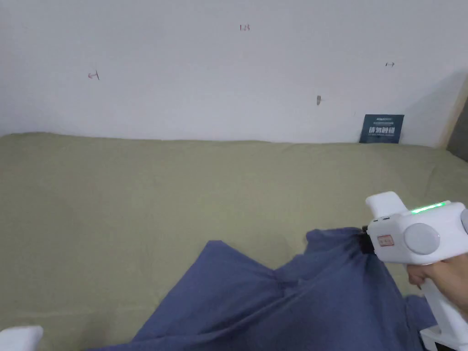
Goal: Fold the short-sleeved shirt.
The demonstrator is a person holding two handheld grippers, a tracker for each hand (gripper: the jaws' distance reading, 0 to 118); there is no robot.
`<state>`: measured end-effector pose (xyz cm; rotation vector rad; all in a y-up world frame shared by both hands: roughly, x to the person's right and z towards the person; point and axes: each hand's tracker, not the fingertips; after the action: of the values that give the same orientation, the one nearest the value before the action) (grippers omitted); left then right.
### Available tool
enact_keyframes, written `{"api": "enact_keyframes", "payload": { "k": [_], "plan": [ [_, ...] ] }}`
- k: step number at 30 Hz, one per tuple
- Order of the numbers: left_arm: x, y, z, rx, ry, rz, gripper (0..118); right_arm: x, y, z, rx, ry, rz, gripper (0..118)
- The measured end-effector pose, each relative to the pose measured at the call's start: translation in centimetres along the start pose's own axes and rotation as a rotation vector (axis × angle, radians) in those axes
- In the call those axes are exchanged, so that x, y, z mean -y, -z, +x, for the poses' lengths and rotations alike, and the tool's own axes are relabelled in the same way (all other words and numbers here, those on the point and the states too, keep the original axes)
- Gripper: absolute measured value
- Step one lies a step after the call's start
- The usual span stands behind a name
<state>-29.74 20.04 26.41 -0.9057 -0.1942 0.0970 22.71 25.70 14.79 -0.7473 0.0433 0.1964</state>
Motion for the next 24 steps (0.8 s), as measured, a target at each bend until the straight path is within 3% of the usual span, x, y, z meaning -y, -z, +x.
{"api": "enact_keyframes", "payload": {
  "k": [6, 13, 18, 24],
  "plan": [
    [-7.6, -7.5, 3.9, 0.016, 0.044, 0.220, 8, -4.7, -13.6, 2.3, 0.106, -0.012, 0.235, 0],
    [-18.1, -15.0, 9.3, -0.045, 0.158, 0.415, 8, -9.1, -25.6, 6.4, 0.261, 0.068, 0.412, 0],
    [-23.6, -19.0, 11.9, -0.070, 0.173, 0.500, 8, -11.3, -30.6, 8.2, 0.290, 0.105, 0.472, 0],
    [-27.4, -20.0, 12.6, -0.151, 0.156, 0.520, 8, -13.1, -30.9, 8.9, 0.311, 0.165, 0.513, 0]
  ]
}}
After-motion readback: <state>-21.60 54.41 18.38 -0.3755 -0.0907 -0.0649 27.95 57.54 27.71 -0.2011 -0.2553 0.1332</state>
